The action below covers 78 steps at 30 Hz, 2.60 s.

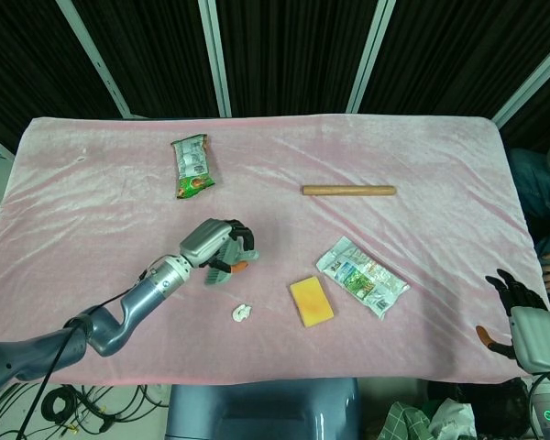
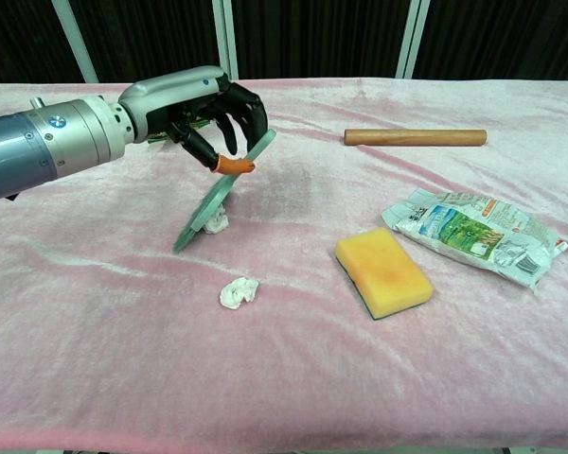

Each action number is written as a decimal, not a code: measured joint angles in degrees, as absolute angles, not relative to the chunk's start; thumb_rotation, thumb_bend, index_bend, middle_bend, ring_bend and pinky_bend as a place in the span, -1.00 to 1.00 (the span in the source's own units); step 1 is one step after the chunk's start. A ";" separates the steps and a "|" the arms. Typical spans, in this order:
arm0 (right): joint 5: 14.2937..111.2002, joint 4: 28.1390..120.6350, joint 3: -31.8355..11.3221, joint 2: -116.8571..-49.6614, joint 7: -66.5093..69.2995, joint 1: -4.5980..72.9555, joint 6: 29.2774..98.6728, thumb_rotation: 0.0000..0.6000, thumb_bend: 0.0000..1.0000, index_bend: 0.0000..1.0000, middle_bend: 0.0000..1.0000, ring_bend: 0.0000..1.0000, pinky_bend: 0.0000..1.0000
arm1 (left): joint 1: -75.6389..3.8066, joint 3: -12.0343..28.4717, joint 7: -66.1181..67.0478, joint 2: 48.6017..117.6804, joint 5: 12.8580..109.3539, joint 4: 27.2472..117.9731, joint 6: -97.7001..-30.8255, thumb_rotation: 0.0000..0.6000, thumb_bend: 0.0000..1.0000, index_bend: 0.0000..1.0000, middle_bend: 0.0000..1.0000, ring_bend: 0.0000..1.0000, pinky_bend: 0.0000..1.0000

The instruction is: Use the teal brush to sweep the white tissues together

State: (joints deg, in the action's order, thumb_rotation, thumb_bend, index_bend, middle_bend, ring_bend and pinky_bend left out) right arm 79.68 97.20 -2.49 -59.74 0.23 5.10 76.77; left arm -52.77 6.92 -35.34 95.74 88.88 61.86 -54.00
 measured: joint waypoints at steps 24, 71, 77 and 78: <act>79.86 97.35 -2.21 -59.46 0.21 5.26 76.27 1.00 -0.60 -0.67 -0.86 -0.73 -0.62 | -51.12 11.91 -43.68 83.01 81.73 85.60 -52.43 1.00 -0.12 0.36 0.35 -0.31 -0.16; 79.01 97.74 -2.32 -59.07 1.06 5.31 75.68 1.00 -0.60 -0.67 -0.86 -0.73 -0.61 | -46.25 -2.43 -64.73 107.65 100.40 55.13 -73.95 1.00 -0.13 0.43 0.42 -0.22 -0.07; 78.99 97.78 -2.34 -59.08 1.05 5.30 75.73 1.00 -0.60 -0.67 -0.86 -0.73 -0.59 | -45.12 -4.22 -70.62 106.99 100.61 52.62 -75.21 1.00 -0.13 0.44 0.43 -0.22 -0.07; 78.98 97.80 -2.35 -59.11 1.01 5.30 75.74 1.00 -0.60 -0.67 -0.86 -0.73 -0.59 | -44.75 -4.44 -71.22 106.20 100.50 52.24 -75.66 1.00 -0.13 0.44 0.43 -0.22 -0.07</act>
